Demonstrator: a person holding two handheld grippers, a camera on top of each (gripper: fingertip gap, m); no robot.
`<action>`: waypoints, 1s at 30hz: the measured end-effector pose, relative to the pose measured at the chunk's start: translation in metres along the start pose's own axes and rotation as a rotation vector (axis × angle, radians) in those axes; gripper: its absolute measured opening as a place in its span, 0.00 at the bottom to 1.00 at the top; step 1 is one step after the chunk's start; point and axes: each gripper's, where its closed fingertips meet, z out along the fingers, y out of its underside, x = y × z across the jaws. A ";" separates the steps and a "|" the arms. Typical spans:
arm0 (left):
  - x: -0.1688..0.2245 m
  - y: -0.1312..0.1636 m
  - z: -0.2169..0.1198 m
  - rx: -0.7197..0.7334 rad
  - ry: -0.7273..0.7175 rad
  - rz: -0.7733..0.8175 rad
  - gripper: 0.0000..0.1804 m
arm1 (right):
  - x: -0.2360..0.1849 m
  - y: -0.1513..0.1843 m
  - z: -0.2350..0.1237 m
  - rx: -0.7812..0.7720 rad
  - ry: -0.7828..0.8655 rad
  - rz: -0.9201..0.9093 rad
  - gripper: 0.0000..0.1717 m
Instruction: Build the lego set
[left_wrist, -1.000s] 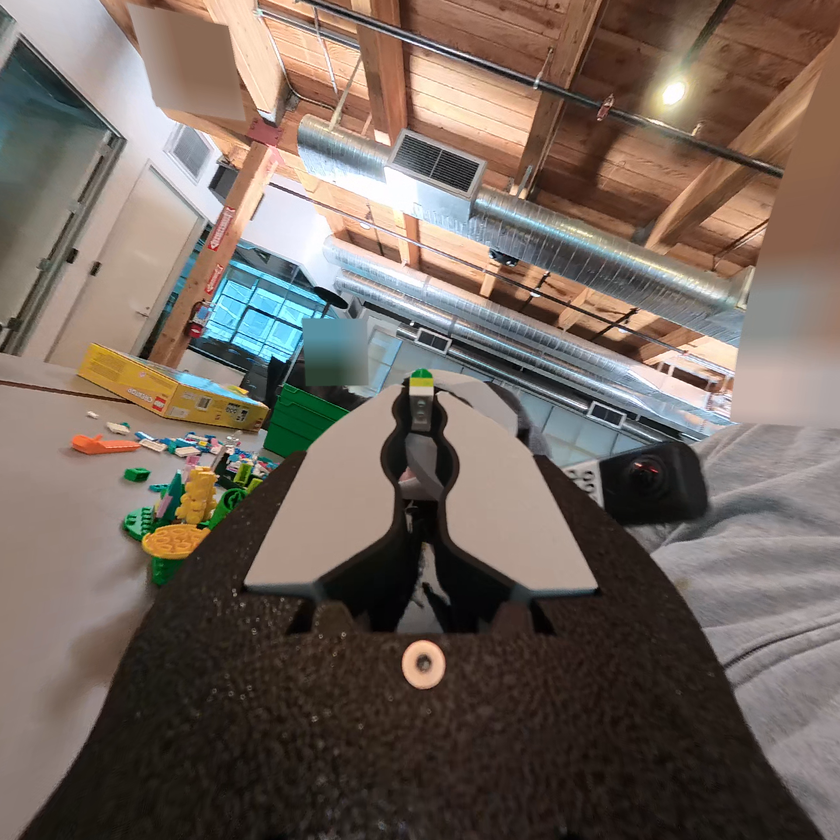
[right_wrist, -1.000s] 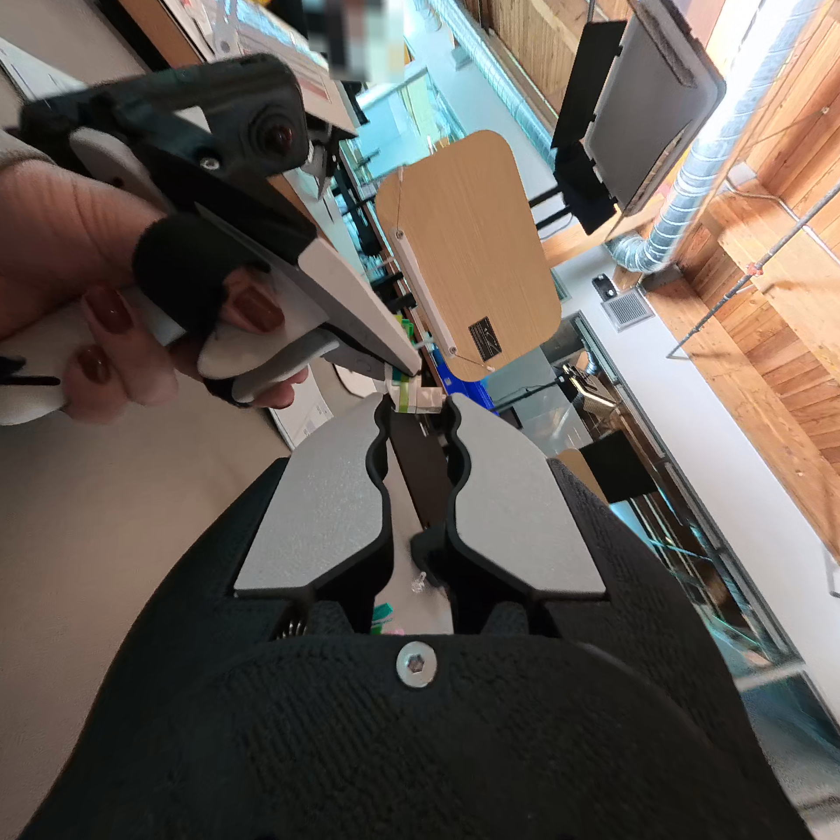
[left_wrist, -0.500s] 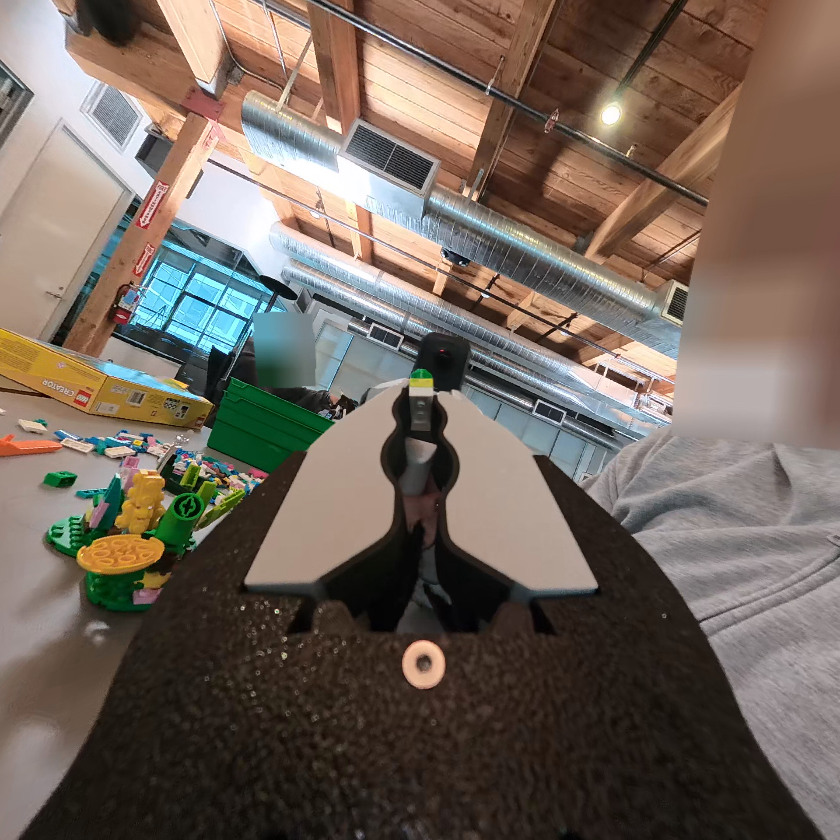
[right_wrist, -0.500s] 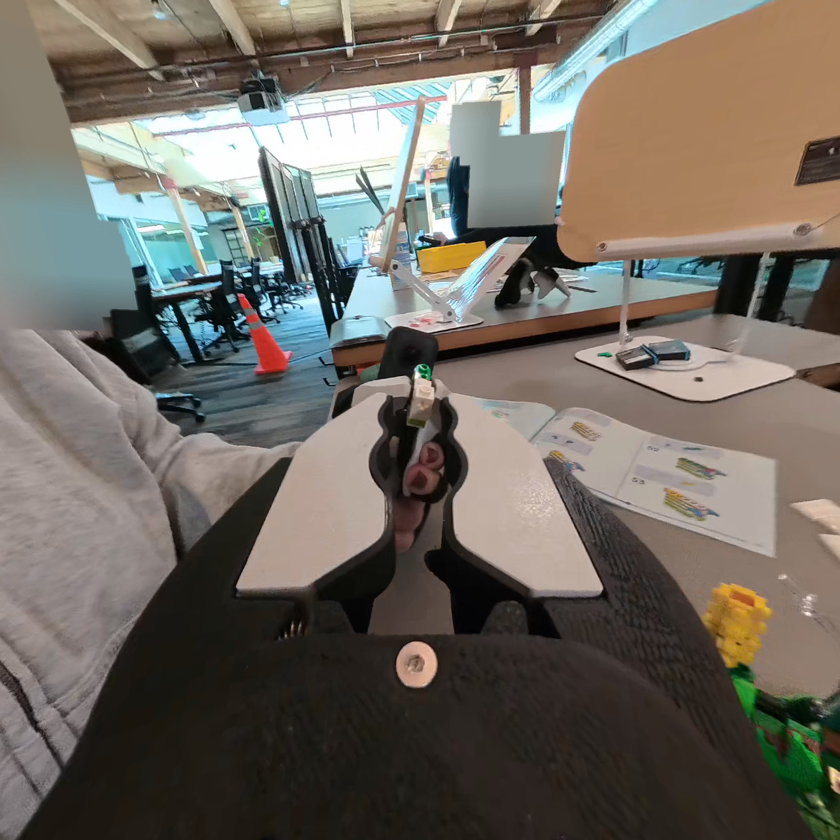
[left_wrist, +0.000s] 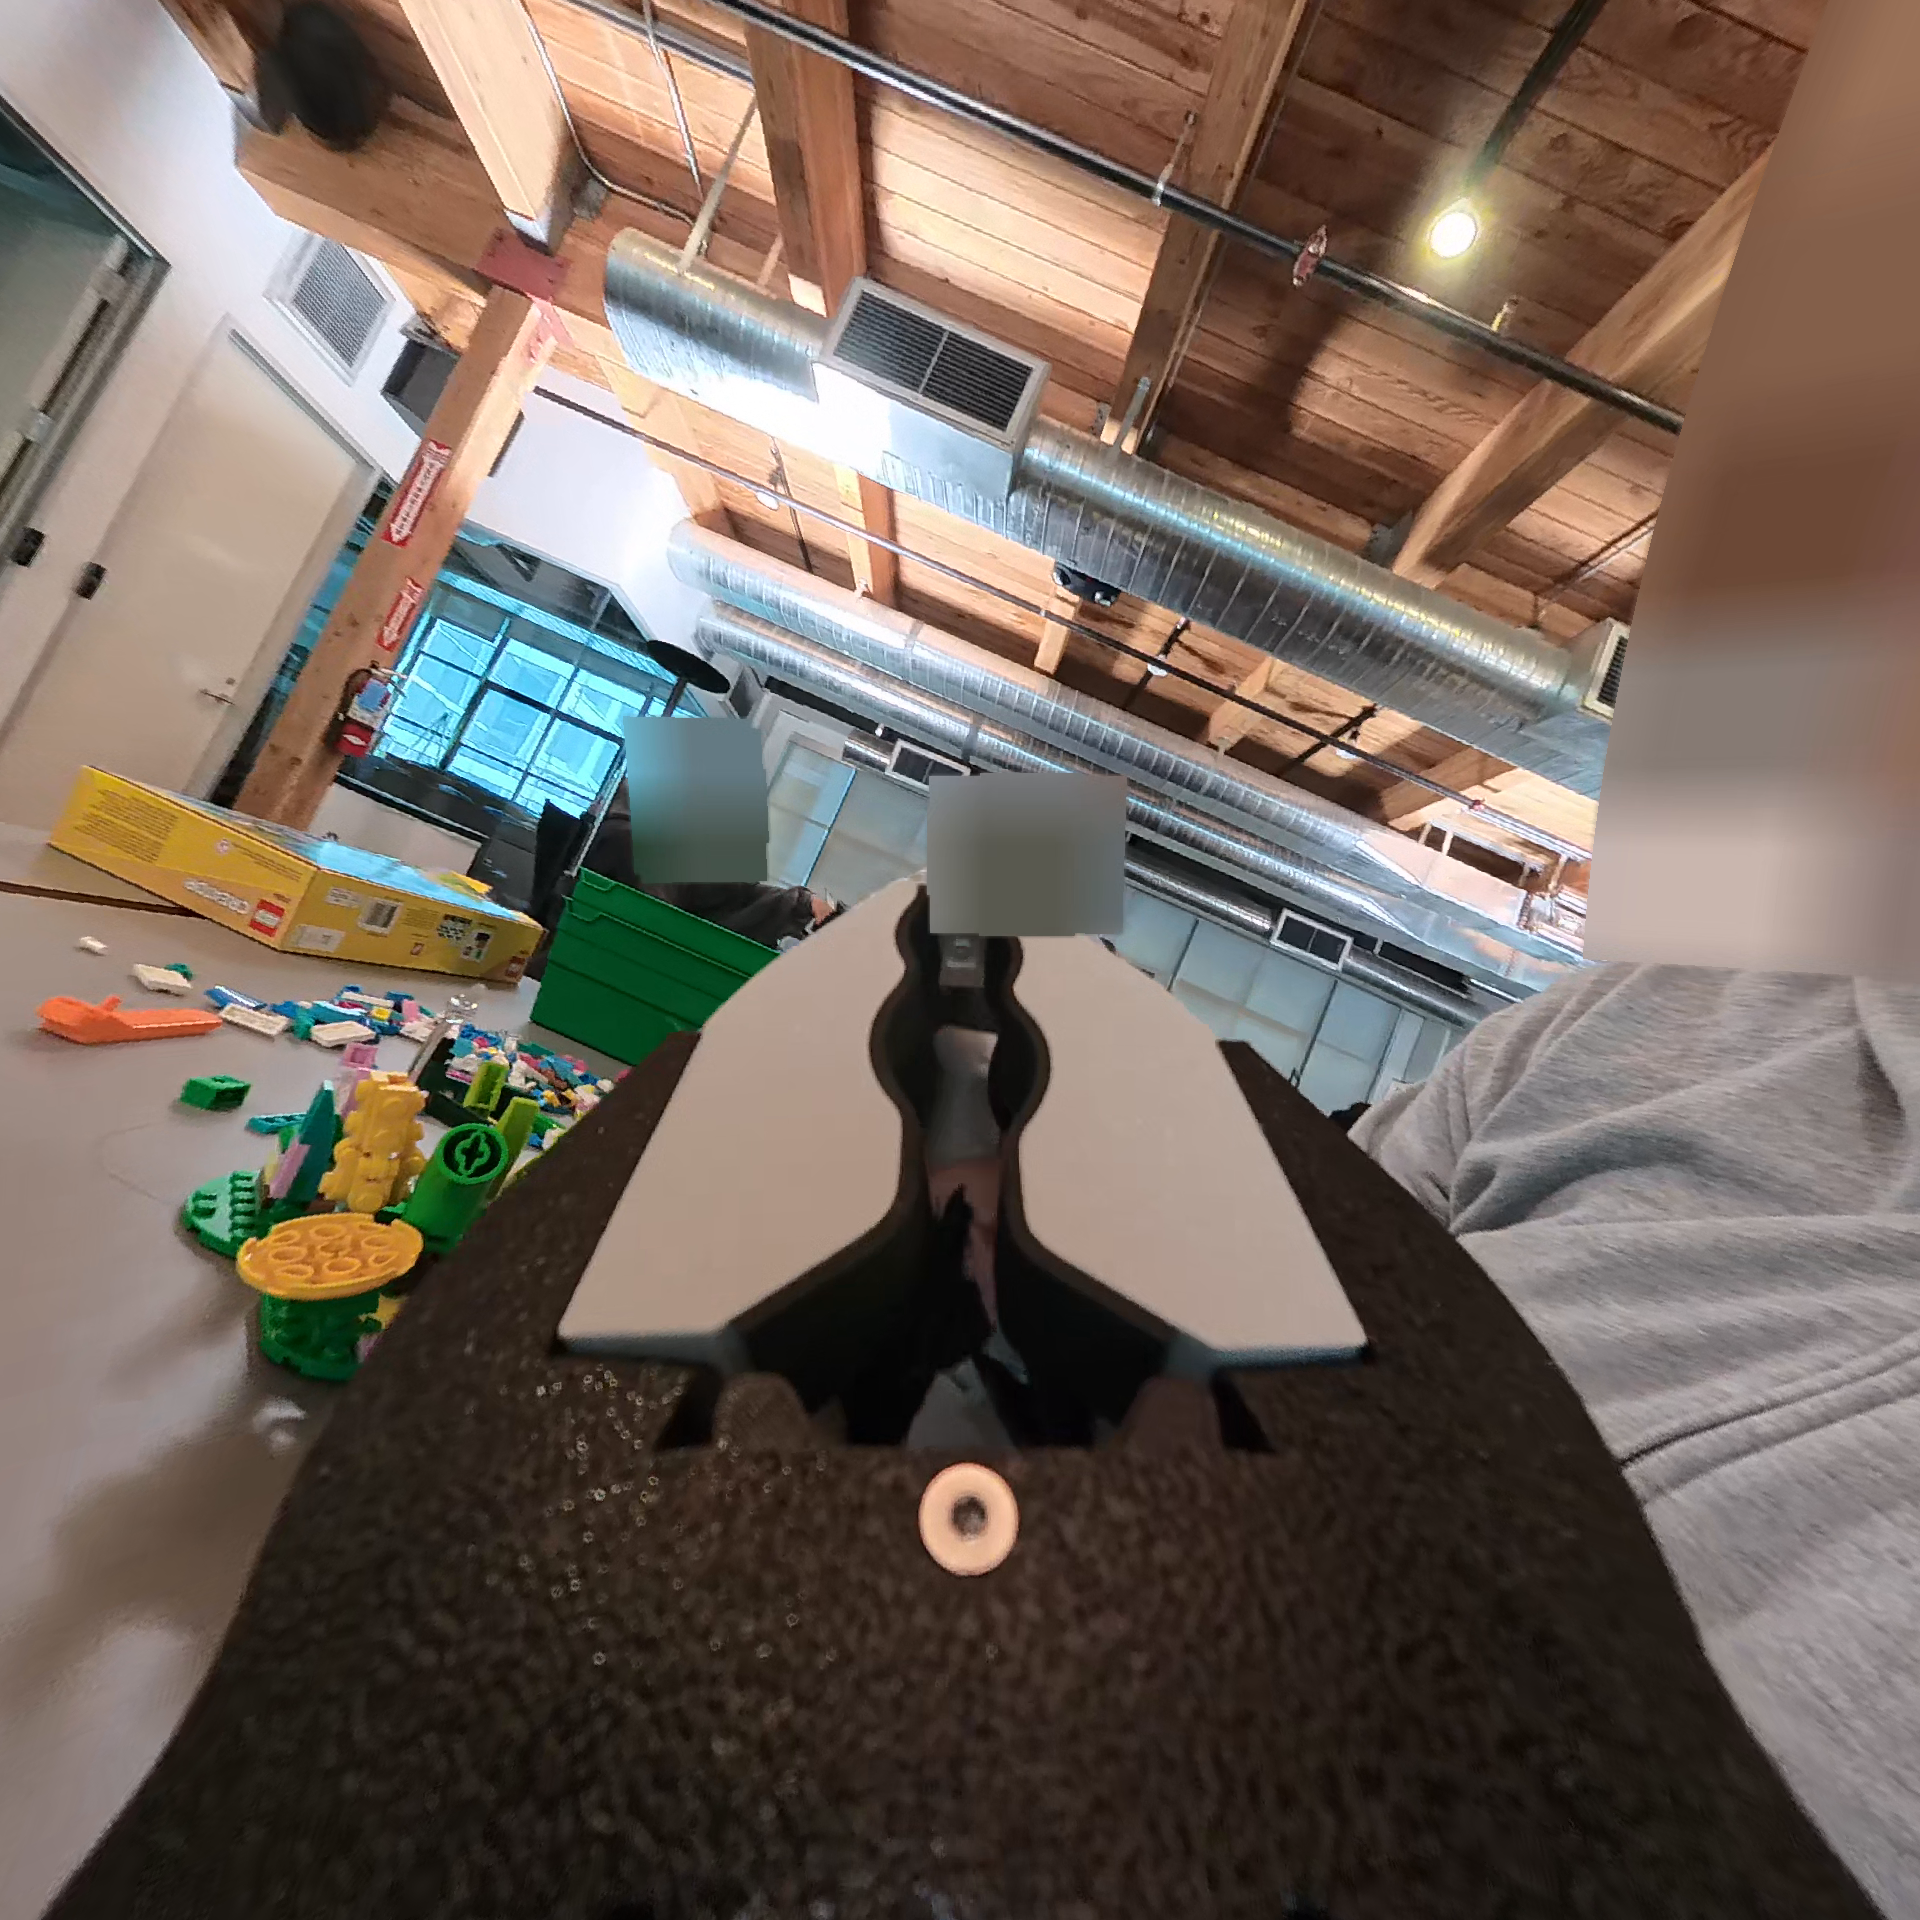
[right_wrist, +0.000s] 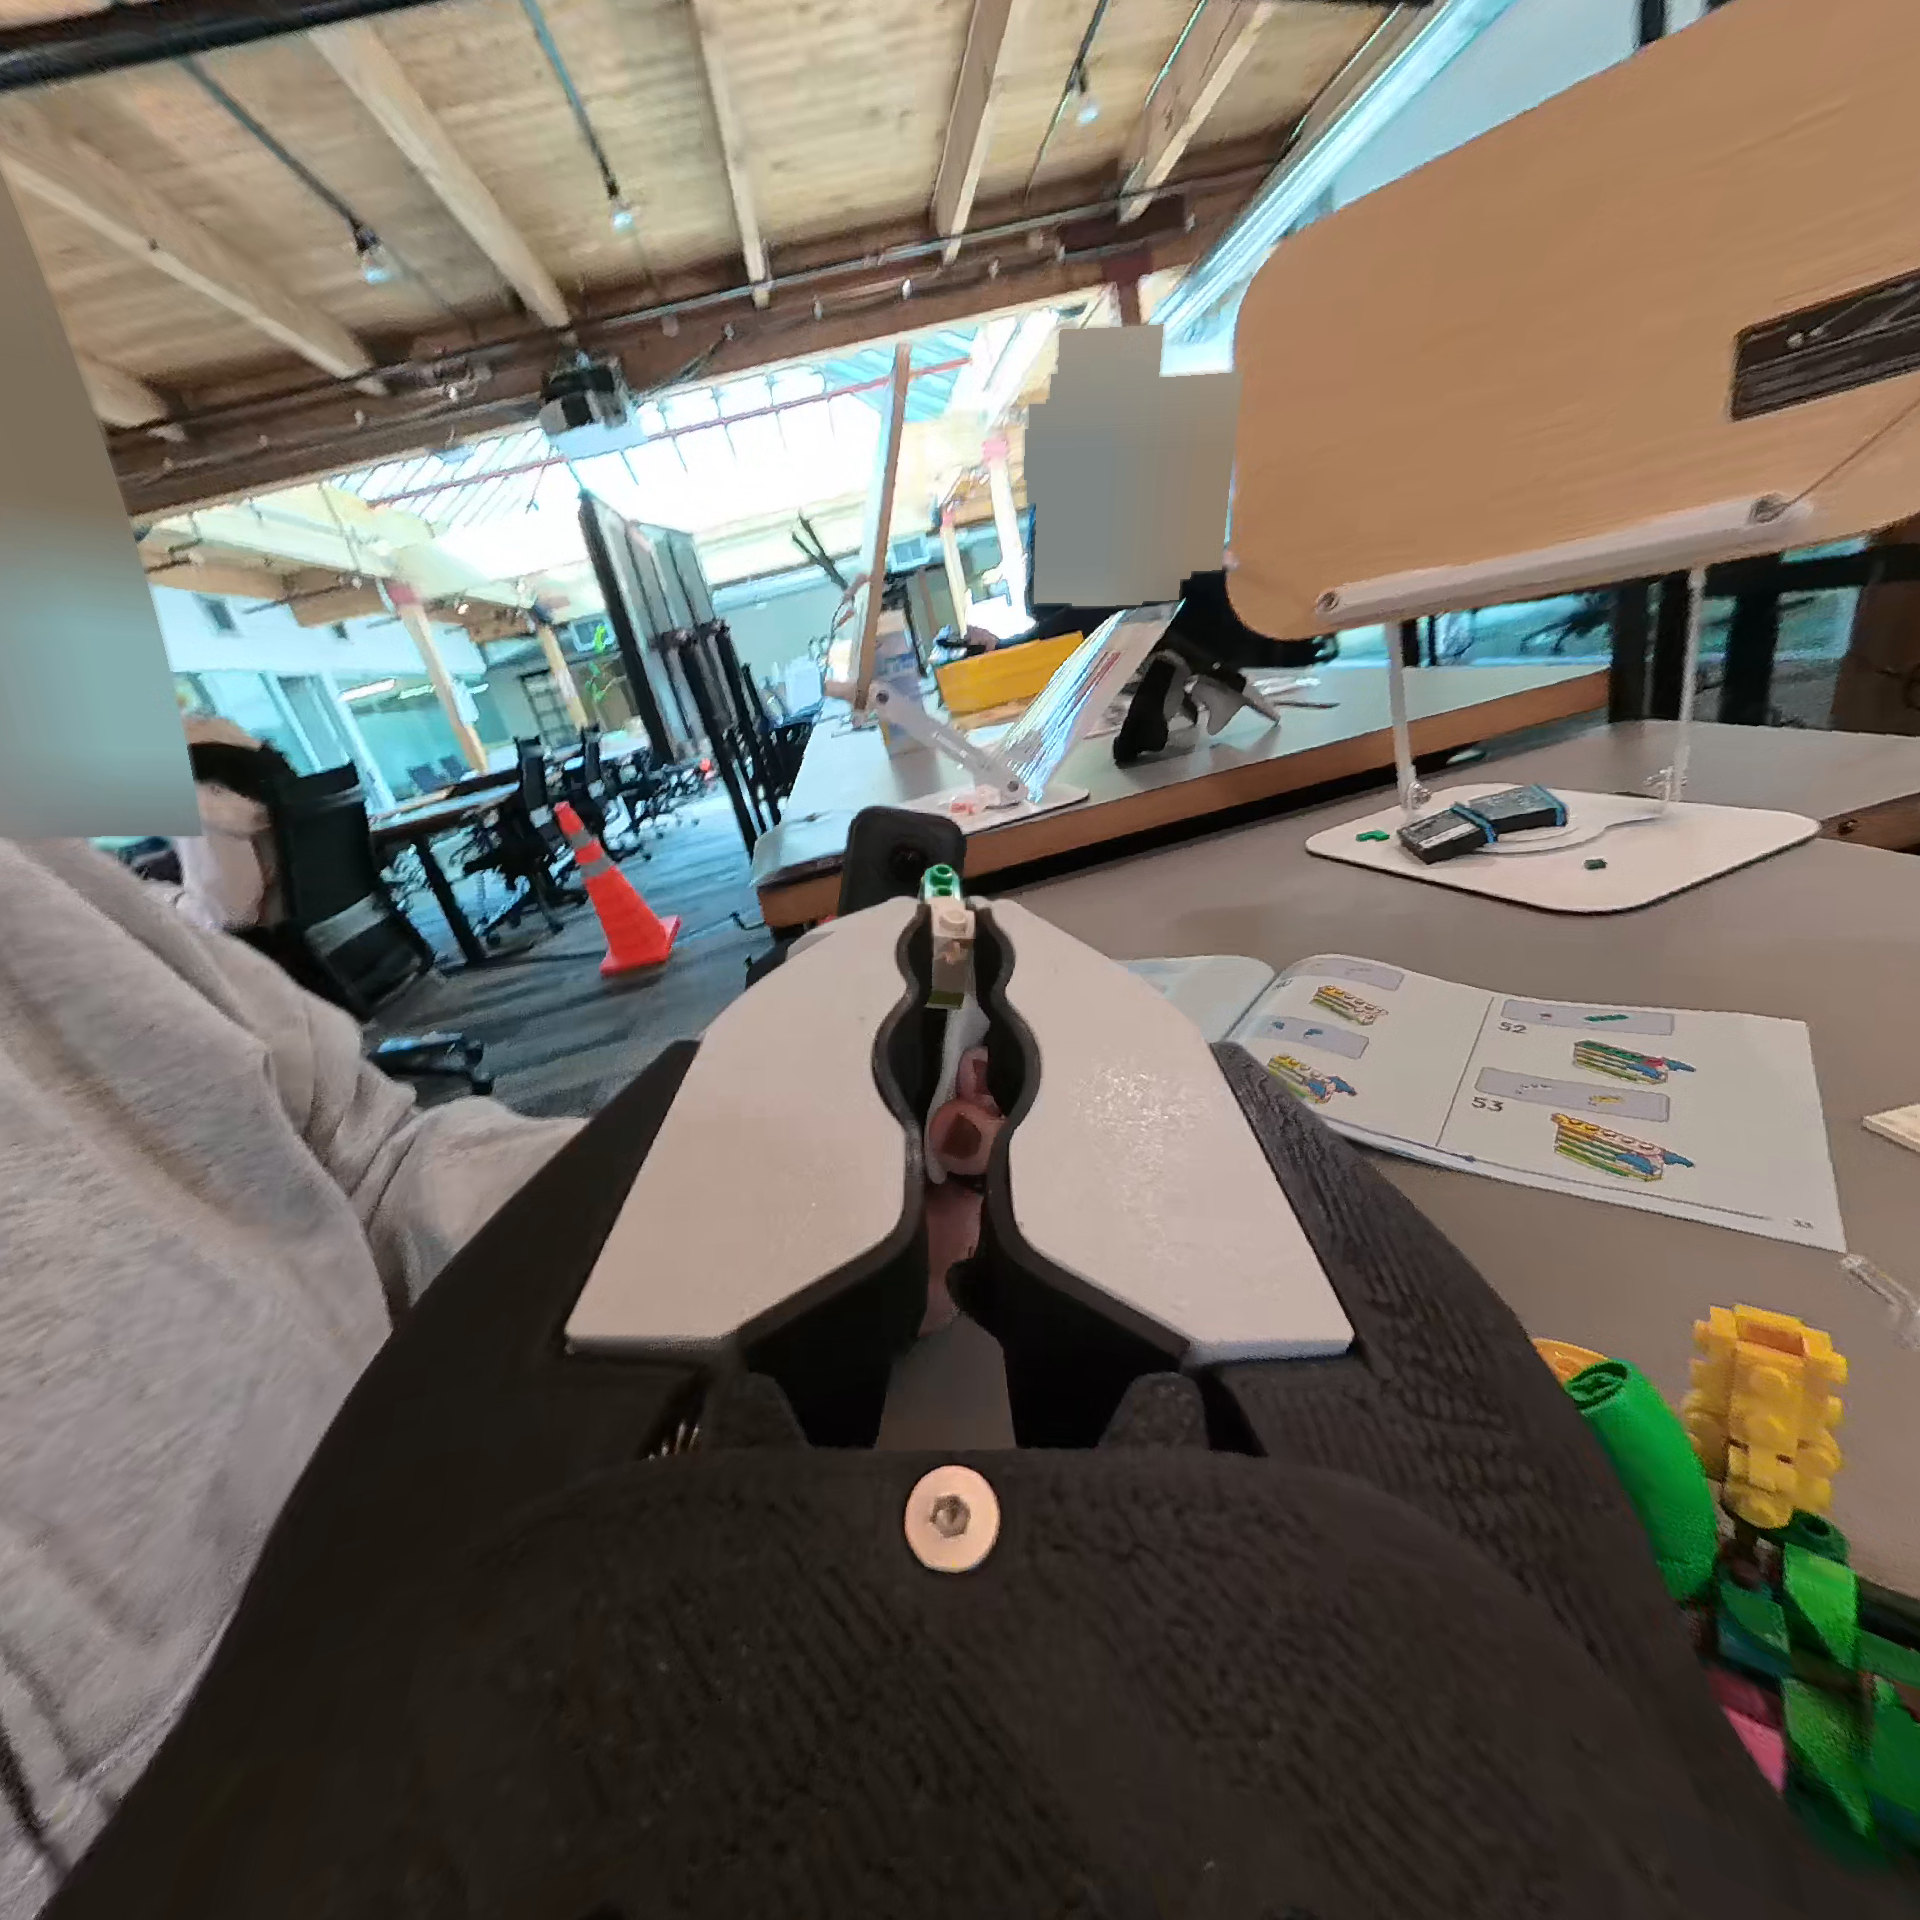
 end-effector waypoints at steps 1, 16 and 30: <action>0.000 -0.001 0.000 0.006 -0.003 0.001 0.04 | 0.001 0.000 0.001 0.024 0.019 -0.003 0.04; -0.004 0.006 0.001 -0.047 -0.012 -0.071 0.10 | 0.007 -0.002 0.001 0.141 0.069 0.112 0.04; -0.005 0.012 0.002 -0.090 -0.022 -0.038 0.04 | 0.006 -0.002 -0.001 0.149 0.074 0.073 0.03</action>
